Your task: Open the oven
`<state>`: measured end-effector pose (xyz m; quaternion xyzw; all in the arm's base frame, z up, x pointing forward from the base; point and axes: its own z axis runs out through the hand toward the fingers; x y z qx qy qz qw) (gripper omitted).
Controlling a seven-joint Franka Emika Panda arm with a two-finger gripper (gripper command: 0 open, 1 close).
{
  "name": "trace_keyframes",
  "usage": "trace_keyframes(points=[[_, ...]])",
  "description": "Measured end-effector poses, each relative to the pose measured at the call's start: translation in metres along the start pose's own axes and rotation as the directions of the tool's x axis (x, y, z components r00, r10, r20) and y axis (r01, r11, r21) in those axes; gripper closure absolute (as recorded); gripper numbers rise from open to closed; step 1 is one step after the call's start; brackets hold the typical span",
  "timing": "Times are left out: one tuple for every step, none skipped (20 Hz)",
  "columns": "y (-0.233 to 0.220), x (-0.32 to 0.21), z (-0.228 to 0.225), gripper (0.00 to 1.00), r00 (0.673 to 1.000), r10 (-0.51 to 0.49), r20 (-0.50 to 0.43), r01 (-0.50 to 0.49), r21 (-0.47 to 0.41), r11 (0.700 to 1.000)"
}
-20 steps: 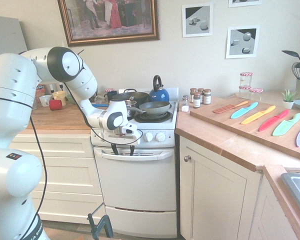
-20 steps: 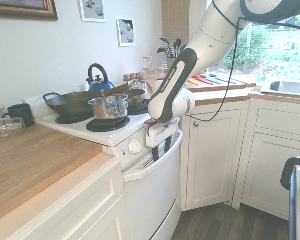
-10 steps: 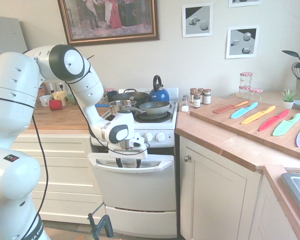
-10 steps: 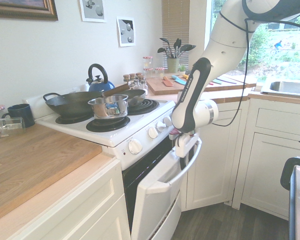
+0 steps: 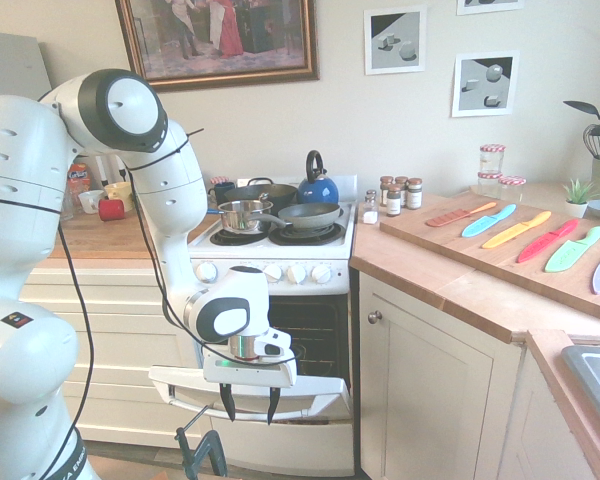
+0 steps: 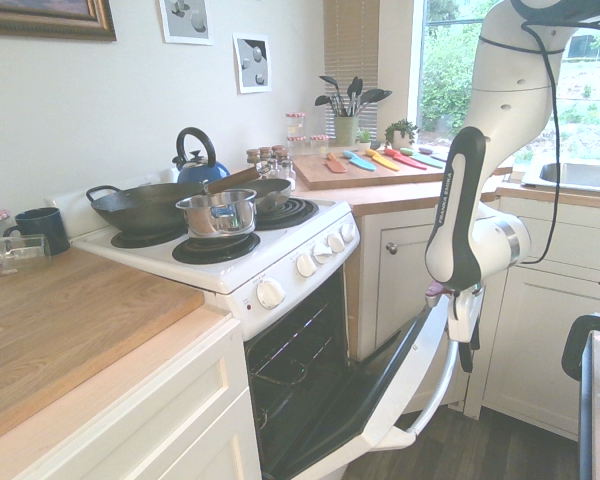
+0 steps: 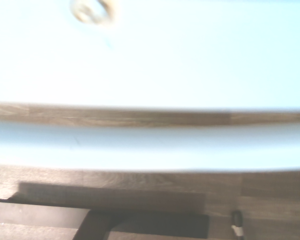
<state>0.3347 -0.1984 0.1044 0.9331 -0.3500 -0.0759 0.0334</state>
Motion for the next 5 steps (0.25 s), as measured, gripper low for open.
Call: trace_keyframes(points=[[-0.002, -0.003, -0.013, 0.00, 1.000, -0.008, -0.021, 0.008, 0.006, 1.000], [-0.006, -0.007, -0.026, 0.00, 0.999, -0.017, -0.043, 0.017, 0.013, 1.000], [-0.011, -0.011, -0.040, 0.00, 0.998, -0.030, -0.057, 0.032, 0.017, 0.999], [-0.017, -0.015, -0.055, 0.00, 0.997, -0.045, -0.067, 0.046, 0.017, 0.999], [-0.025, -0.018, -0.070, 0.00, 0.996, -0.057, -0.075, 0.058, 0.017, 0.998]])
